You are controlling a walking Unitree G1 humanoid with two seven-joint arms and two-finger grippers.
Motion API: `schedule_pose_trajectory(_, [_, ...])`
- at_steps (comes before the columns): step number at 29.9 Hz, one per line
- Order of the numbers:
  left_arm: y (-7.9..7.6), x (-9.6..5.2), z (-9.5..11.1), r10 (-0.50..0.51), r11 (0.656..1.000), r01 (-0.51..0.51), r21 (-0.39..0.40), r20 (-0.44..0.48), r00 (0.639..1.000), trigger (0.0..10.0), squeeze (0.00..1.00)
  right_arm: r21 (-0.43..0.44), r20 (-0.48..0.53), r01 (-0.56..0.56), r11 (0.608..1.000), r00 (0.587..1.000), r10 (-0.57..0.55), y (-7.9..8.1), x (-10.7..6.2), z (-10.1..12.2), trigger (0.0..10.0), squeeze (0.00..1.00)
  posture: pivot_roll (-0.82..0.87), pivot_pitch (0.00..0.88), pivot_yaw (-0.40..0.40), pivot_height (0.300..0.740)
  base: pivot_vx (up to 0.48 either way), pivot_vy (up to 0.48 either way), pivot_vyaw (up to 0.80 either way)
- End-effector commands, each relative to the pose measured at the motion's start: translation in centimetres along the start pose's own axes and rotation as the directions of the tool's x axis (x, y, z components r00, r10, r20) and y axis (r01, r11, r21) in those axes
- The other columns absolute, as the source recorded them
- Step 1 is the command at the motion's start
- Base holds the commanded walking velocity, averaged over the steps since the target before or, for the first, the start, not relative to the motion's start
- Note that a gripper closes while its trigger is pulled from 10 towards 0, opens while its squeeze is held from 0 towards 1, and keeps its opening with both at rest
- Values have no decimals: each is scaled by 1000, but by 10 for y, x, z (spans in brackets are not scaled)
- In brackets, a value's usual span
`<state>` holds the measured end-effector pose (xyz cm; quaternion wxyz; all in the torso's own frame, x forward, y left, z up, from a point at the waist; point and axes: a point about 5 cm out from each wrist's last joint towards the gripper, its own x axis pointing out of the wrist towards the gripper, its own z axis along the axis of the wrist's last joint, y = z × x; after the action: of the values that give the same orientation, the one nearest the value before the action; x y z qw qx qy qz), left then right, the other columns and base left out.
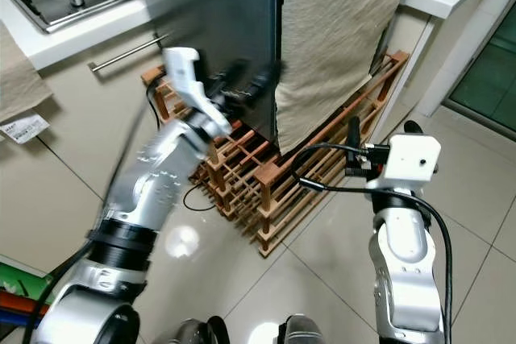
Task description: Restocking fridge
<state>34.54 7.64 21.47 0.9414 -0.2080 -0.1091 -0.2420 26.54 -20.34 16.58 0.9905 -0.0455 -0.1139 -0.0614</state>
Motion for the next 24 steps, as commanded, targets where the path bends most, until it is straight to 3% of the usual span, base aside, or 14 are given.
schedule_pose_trajectory(1, [25,-11,-4,157,986,-157,59,-3,988,10000,0,8,10,-16,1000,1000,16,1,5,0,10000,216,-210,69,53,740,0,0,0])
schedule_pose_trajectory(4, [41,-18,-9,257,960,-252,121,-24,966,10000,0,3,17,-38,999,999,38,5,14,1,10000,216,-193,53,45,740,0,-456,0])
schedule_pose_trajectory(8, [41,-15,-10,276,954,-269,131,-31,961,10000,0,-4,20,-45,999,999,45,6,20,1,10000,231,-185,39,47,740,0,-480,363])
schedule_pose_trajectory(19, [26,4,-15,194,960,-176,218,-60,979,10000,0,-33,35,-19,999,999,20,5,24,-2,10000,227,-191,20,61,740,0,-470,534])
schedule_pose_trajectory(24, [26,4,-19,178,962,-153,226,-92,980,10000,0,-33,55,-24,999,998,26,7,24,0,10000,224,-198,19,62,740,0,0,0])
